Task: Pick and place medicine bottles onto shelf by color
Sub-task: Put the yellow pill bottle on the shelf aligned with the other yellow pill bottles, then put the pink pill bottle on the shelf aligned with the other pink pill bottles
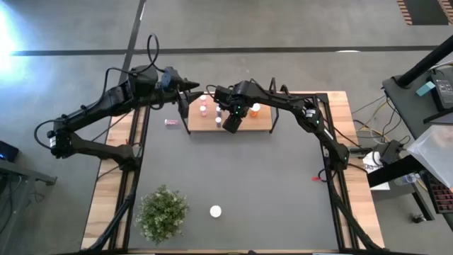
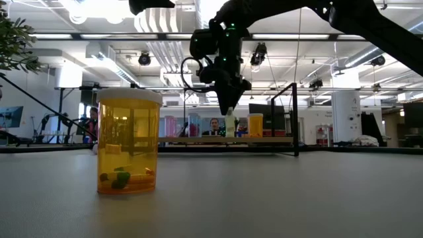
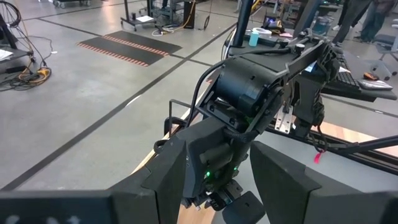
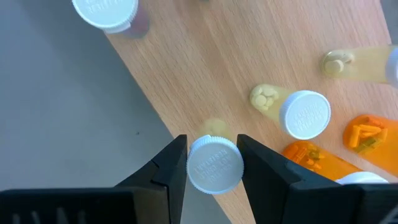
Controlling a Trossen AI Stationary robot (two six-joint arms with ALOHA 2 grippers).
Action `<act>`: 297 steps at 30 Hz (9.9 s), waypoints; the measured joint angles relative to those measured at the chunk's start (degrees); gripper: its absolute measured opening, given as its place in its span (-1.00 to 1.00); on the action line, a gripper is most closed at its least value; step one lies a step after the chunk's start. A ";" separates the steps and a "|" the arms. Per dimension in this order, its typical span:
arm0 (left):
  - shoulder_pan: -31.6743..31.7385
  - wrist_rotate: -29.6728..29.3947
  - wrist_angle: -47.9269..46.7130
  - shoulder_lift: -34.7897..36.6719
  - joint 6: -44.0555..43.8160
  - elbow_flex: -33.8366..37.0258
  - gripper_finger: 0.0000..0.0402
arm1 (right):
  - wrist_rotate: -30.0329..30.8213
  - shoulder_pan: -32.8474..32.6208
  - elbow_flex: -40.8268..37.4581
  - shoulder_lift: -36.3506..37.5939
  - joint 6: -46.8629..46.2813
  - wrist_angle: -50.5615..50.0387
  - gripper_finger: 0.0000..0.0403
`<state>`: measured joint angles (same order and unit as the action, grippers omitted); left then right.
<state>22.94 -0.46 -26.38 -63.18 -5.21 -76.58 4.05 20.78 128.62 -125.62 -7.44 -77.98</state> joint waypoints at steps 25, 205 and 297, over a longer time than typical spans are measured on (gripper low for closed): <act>0.00 -0.01 -0.01 0.00 0.13 0.00 -0.19 | 0.02 0.00 -1.81 -0.13 -1.92 1.80 -0.38; 35.20 4.34 1.82 -5.19 18.43 41.86 -0.64 | 0.66 -1.77 -10.47 28.97 -4.54 -7.12 0.16; 0.35 50.52 109.96 -7.64 16.57 20.11 -0.65 | -38.94 -11.02 -8.95 16.22 -42.65 99.77 0.16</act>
<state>23.29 50.06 83.58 -70.81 11.35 -56.47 -34.89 9.76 119.67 -109.40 -50.09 21.78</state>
